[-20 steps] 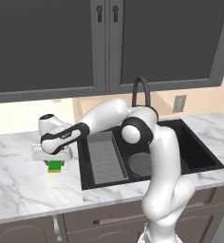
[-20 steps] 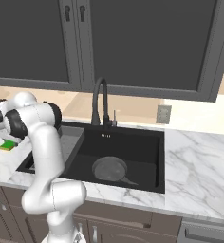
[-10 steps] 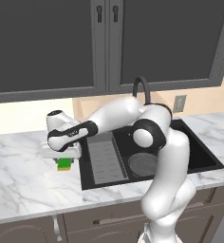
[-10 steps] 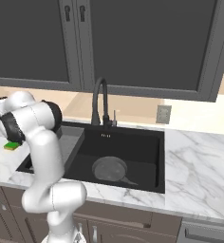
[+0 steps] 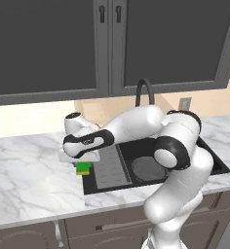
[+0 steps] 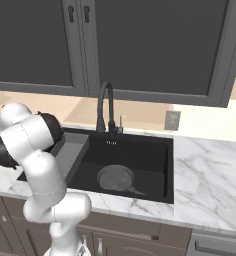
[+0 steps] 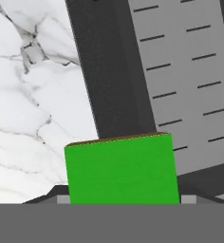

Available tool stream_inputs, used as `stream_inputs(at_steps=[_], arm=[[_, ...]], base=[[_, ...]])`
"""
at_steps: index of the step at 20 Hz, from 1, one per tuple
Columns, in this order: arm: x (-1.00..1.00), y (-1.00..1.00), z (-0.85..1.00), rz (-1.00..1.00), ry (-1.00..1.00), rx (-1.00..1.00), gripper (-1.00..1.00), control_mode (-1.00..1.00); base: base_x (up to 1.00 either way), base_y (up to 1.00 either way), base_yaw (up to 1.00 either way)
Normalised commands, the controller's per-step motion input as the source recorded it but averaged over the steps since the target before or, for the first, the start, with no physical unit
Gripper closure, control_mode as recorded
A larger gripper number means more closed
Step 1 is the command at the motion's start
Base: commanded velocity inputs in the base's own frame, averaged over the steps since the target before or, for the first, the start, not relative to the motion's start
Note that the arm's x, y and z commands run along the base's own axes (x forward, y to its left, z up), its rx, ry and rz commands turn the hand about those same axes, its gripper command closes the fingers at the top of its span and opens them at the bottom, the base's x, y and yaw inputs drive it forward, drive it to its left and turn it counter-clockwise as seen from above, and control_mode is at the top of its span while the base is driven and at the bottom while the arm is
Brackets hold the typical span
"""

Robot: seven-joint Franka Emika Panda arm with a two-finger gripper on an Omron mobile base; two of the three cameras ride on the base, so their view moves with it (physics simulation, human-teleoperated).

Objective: Pick the pan and sponge and place them into the sink. Then turn on the water.

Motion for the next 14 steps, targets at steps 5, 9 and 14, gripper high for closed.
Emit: stream_inputs(at_steps=[5, 9, 14], arm=[[-0.12, -0.79, 0.03, 0.00, -0.02, 0.00, 1.00, -1.00], [-0.01, -0.84, 0.00, 0.00, 0.00, 0.00, 1.00, -1.00], [-0.01, -0.79, 0.01, 0.00, 0.00, 0.00, 1.00, -1.00]], base=[[0.00, 0.00, 0.00], [0.00, 0.00, 0.00], [0.00, 0.00, 0.00]])
